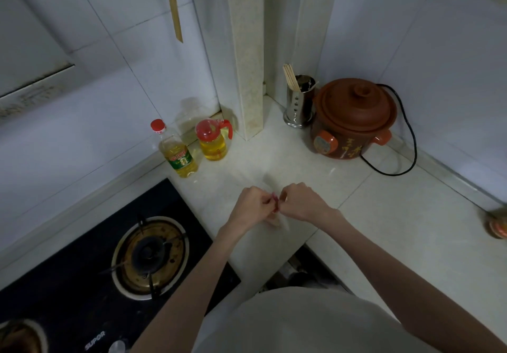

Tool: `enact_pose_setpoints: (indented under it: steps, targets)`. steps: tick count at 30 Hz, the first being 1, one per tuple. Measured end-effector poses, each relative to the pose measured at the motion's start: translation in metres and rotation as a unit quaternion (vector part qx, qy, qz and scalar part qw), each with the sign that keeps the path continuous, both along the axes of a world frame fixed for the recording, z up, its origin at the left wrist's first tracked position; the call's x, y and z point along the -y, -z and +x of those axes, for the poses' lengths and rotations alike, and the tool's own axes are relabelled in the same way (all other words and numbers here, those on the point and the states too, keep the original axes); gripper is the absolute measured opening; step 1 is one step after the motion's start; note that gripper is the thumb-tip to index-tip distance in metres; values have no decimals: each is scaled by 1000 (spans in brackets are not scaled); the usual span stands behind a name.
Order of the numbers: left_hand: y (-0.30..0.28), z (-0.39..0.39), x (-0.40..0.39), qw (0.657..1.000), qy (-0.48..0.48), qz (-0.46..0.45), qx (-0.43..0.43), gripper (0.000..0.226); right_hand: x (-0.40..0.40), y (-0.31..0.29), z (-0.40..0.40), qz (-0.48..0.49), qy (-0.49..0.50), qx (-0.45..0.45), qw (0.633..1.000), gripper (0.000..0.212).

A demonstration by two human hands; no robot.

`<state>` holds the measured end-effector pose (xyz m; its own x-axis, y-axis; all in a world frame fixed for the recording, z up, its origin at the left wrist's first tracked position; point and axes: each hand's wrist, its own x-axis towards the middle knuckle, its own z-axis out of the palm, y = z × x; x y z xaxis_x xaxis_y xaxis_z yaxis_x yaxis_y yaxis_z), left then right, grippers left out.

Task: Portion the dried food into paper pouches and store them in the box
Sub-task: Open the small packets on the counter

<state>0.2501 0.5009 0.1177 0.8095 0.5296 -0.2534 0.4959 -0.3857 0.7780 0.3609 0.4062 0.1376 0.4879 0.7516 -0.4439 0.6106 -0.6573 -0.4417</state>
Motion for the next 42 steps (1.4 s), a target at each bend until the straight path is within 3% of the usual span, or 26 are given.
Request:
enact_pose_setpoints:
  steps: [3,7,11,13,16,19,23,28,32,36,42]
  targets:
    - [-7,-4,-1,999,42,6,-6,33,2,-1,-3,0,-37,-21,999,31]
    - [-10,-3,-4,999,17,-22,15,38,-3,1,8,38,3,-7,999,31]
    - [3,-1,1,999,-28,30,-5,52,-8,1,12,-8,-38,-92,995,22]
    - [10,-2,4,998,-57,-15,-19,49,-13,3,6,-15,-62,-72,995,19]
    - [12,-6,2,980,-100,-156,-72,16,-17,5,0,4,-63,-59,996,18]
    - [12,-12,-3,973,-73,-188,-115,21,-16,9,-6,17,-65,-54,996,23]
    - [13,-14,-9,978,-107,-162,-76,6,-13,10,-15,37,-48,-49,997,26]
    - [13,-25,-31,971,-188,-128,-70,10,-2,-1,30,27,37,-11,999,31]
    - [12,-27,-31,979,-142,-97,-105,6,-5,3,16,30,7,41,999,44]
    - [5,-27,-34,988,-119,-30,-96,6,-11,-4,17,22,-18,74,997,41]
    - [-18,-21,-39,991,-115,61,-33,16,-22,-24,22,91,-25,156,983,30]
